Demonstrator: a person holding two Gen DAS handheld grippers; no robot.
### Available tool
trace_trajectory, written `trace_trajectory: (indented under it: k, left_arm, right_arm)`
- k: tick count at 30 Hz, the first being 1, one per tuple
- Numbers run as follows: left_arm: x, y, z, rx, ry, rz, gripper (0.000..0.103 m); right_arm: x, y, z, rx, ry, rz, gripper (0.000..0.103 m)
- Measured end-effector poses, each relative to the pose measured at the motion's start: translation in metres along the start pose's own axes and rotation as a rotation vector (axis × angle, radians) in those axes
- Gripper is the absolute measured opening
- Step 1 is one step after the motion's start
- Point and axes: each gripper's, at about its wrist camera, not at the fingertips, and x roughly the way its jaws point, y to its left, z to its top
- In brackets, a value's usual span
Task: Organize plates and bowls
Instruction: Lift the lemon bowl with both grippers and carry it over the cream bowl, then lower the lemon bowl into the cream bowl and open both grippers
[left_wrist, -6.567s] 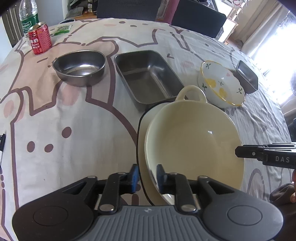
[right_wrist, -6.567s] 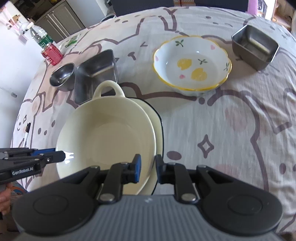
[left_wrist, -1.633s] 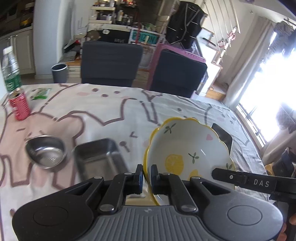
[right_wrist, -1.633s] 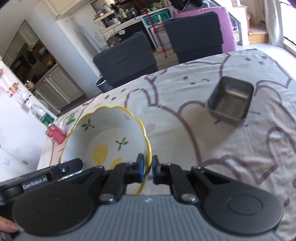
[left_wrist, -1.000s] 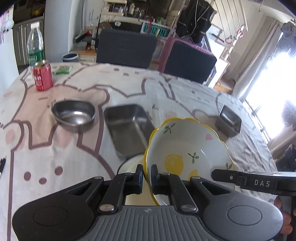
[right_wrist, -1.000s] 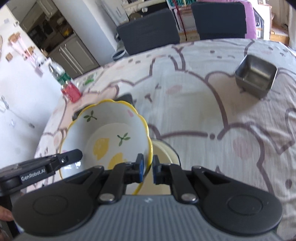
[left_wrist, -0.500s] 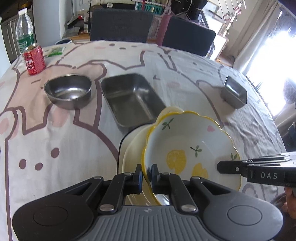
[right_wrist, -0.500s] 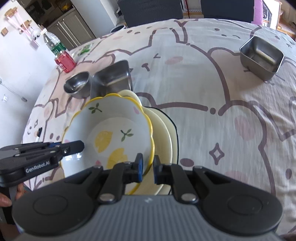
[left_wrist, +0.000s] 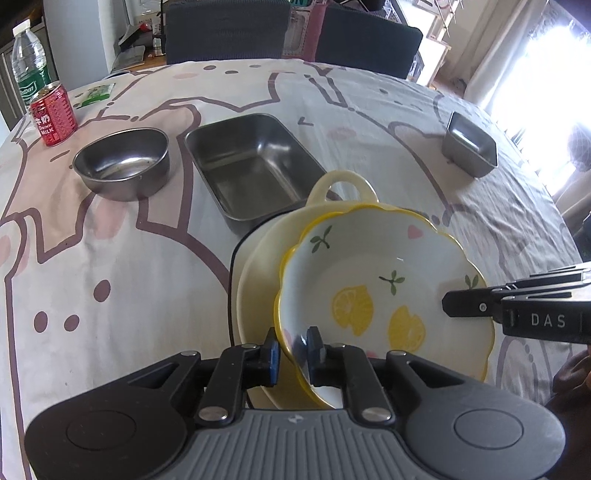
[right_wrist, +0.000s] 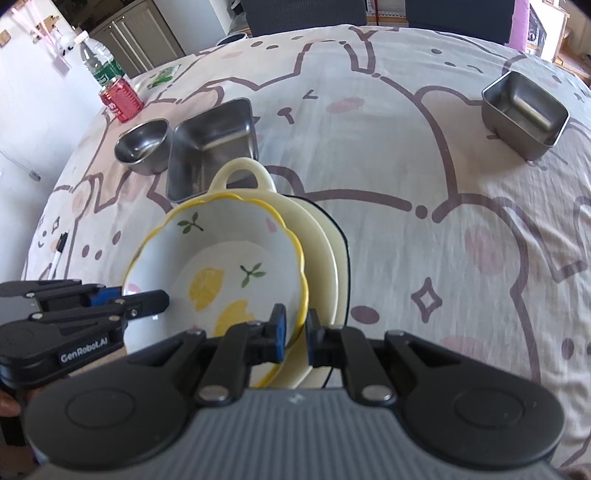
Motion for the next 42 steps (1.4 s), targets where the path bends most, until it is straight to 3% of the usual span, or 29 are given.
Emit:
trace_trajectory:
  k: [16,37,42]
  left_arm:
    - [0.004,-0.012,0.0,0.094,0.003,0.04,0.022]
    - [0.001,0.0,0.004,0.035,0.016,-0.011,0.022]
    - [-0.006,0.003,0.006,0.034,-0.018,0.0,0.022]
  right_arm:
    - [0.0,0.002,0.0,-0.027,-0.005,-0.012,0.013]
    - [-0.001,0.001,0.0,-0.036,-0.031,-0.019,0.009]
    - [-0.001,0.002,0.001,-0.044,-0.035,-0.022,0.009]
